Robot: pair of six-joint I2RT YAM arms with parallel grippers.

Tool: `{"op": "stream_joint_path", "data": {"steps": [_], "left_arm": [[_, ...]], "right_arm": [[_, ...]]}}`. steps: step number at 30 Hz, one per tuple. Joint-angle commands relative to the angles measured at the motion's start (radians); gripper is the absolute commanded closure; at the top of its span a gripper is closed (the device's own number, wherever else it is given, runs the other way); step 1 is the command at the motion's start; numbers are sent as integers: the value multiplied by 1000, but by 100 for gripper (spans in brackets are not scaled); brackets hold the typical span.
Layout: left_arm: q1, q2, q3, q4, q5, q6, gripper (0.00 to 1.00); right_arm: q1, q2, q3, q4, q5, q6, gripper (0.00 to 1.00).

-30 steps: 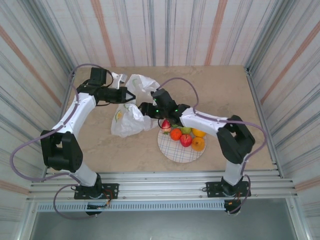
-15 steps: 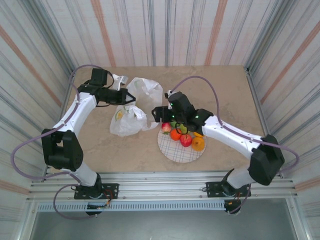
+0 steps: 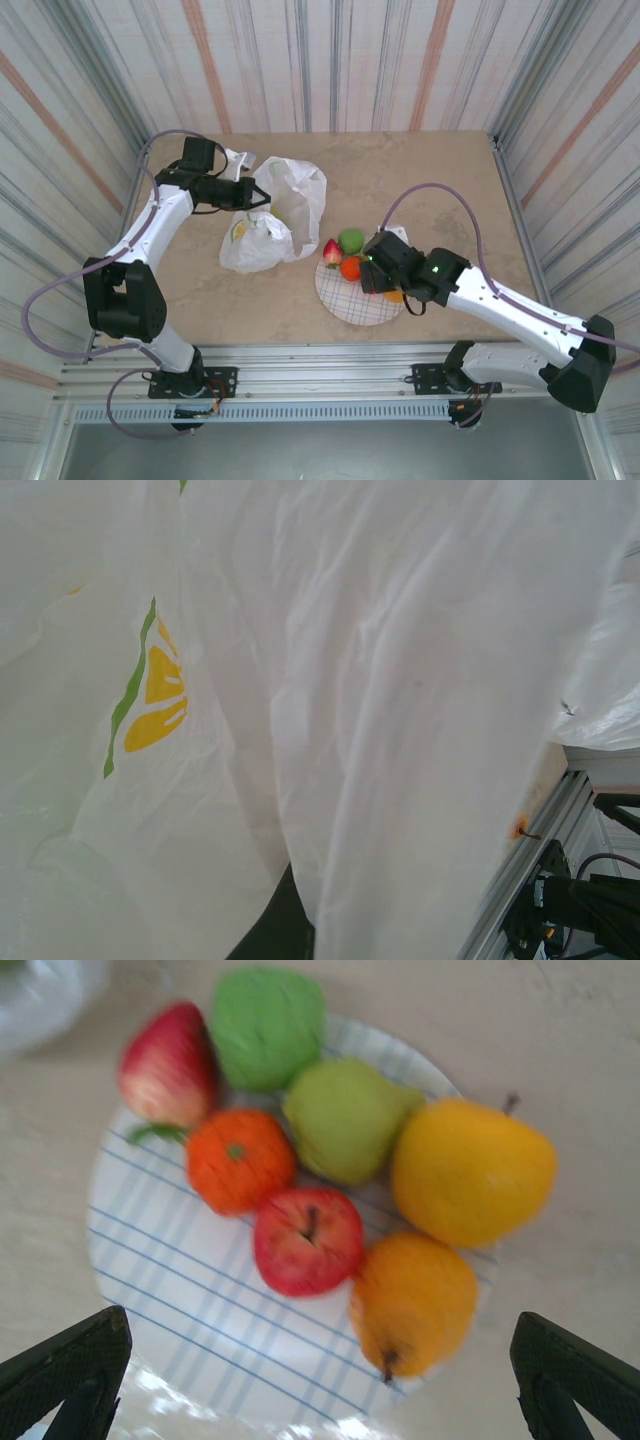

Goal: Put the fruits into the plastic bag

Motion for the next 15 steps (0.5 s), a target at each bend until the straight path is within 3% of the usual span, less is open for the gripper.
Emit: {"op": "stream_joint_path", "data": {"steps": [1, 6, 15], "left_arm": [[2, 10, 20, -14, -1, 15, 100], [2, 4, 20, -14, -2, 15, 100], [3, -2, 20, -14, 0, 12, 100]], "right_arm": [[8, -15, -38, -135, 75, 112, 0], [-10, -2, -109, -82, 45, 147, 0], [-154, 7, -222, 111, -105, 85, 7]]}}
